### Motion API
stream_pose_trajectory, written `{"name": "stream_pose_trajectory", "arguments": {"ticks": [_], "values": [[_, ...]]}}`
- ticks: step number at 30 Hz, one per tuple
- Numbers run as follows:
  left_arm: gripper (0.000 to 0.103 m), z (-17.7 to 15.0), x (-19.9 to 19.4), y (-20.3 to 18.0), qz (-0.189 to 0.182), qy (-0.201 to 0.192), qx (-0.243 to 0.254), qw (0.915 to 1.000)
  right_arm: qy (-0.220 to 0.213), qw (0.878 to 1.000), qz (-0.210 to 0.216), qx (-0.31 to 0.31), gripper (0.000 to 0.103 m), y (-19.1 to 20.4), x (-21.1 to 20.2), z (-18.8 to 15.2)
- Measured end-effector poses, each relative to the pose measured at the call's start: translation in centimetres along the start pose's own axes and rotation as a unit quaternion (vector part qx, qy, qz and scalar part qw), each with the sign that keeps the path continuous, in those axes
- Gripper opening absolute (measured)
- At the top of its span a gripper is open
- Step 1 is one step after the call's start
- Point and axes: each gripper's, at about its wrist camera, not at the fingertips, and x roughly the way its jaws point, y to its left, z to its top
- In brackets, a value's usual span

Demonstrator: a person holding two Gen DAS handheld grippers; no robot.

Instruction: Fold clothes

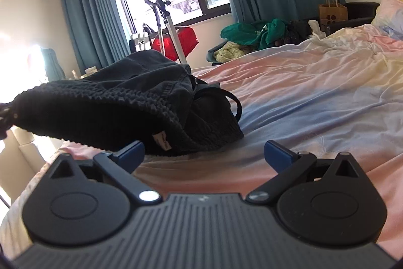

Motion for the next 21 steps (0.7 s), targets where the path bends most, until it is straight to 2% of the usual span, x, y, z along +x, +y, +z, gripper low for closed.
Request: {"name": "stream_pose_trajectory", "arguments": {"ticks": [2,4,6,12,14,17,21], "values": [[0.014,-1.6,-2.3,2.5,0.002,0.032,-0.036,0.9988,0.019,1.000,0.009,-0.024,0.103,1.3,-0.1,-0.4],[0.014,-4.8,-3.4,4.3,0.015,0.079,-0.046,0.9957,0.042,0.998,0.030,-0.029,0.103,2.4,-0.3,-0.7],[0.013,-7.9,-3.2,6.0,0.025,0.145,-0.061,0.9873,0.055,0.997,0.041,-0.044,0.103,3.6,-0.4,-1.2],[0.016,-11.7,-2.1,5.5,0.047,0.213,-0.018,0.9757,0.088,0.990,0.031,-0.105,0.103,6.7,0.0,-2.9],[0.023,-12.1,-1.7,4.8,0.049,0.215,0.000,0.9754,0.092,0.989,0.021,-0.111,0.103,6.8,0.0,-3.2],[0.041,-12.5,-2.1,3.4,0.047,0.219,0.011,0.9745,0.095,0.992,0.018,-0.082,0.103,6.1,-0.4,-3.1],[0.047,-12.5,-2.3,1.4,0.052,0.213,0.033,0.9751,0.100,0.994,0.008,-0.033,0.103,4.2,-0.1,-2.6]]}}
